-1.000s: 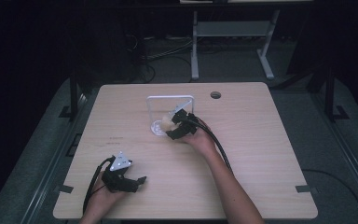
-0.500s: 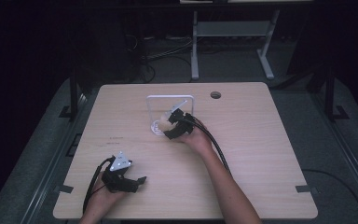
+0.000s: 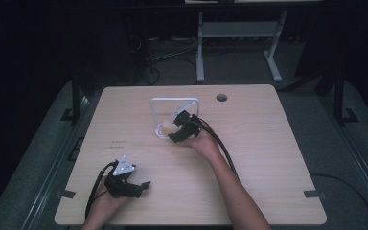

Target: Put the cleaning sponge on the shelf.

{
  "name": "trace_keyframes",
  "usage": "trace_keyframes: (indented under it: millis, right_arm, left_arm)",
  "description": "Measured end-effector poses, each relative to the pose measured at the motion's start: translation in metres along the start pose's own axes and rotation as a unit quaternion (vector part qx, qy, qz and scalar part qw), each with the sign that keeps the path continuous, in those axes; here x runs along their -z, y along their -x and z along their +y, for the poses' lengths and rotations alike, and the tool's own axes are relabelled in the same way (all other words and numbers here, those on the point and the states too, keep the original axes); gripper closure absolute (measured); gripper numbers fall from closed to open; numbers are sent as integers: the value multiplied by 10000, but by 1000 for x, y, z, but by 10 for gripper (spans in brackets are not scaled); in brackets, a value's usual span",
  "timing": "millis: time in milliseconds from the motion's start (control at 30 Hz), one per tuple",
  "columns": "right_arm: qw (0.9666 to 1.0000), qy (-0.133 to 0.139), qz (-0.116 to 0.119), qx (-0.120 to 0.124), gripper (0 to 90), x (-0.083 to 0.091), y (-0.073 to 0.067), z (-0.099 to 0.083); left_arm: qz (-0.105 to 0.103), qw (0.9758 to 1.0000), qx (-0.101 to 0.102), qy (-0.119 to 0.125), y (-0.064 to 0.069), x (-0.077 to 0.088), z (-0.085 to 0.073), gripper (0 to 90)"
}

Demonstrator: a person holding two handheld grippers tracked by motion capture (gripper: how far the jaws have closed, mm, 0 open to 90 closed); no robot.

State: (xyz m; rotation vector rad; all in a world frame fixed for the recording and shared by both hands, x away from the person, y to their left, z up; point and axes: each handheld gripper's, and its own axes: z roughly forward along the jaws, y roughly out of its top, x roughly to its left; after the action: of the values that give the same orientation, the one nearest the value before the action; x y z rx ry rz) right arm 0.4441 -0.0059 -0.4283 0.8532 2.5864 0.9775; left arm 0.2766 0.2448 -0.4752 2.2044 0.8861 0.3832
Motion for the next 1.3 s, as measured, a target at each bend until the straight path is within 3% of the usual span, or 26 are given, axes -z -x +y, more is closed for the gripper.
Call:
trace_keyframes:
  millis: [200, 367, 467, 500, 533, 567, 667, 767, 1000, 1300]
  right_arm:
    - [9999, 116, -50, 9, 250, 21, -6, 0]
    - [9997, 235, 75, -84, 356, 33, -7, -3]
    - [9990, 319, 313, -58, 553, 41, -10, -6]
    - [9990, 319, 313, -58, 553, 41, -10, -6]
    - [9985, 304, 457, -18, 678, 41, -13, -8]
    - [9985, 272, 478, 48, 747, 40, -14, -9]
    - [9978, 239, 609, 82, 897, 37, -17, -12]
    - [9969, 179, 761, 63, 898, 31, -21, -14]
    - [9963, 40, 848, 97, 899, 17, -27, -17]
    - [9974, -135, 708, 76, 899, 5, -23, -22]
  left_arm:
    - [-7, 10000, 22, 13, 0, 0, 0, 124]
    - [-4, 10000, 12, 8, 0, 0, 0, 124]
    - [-5, 10000, 14, 8, 0, 0, 0, 124]
    - [-5, 10000, 14, 8, 0, 0, 0, 124]
    - [-6, 10000, 14, 6, 0, 0, 0, 124]
    - [-7, 10000, 14, 5, 0, 0, 0, 124]
    - [-2, 10000, 15, 15, 0, 0, 0, 124]
    - [-2, 10000, 17, 14, 0, 0, 0, 124]
    - [-1, 10000, 23, 31, 0, 0, 0, 124]
    - [0, 10000, 16, 30, 0, 0, 0, 124]
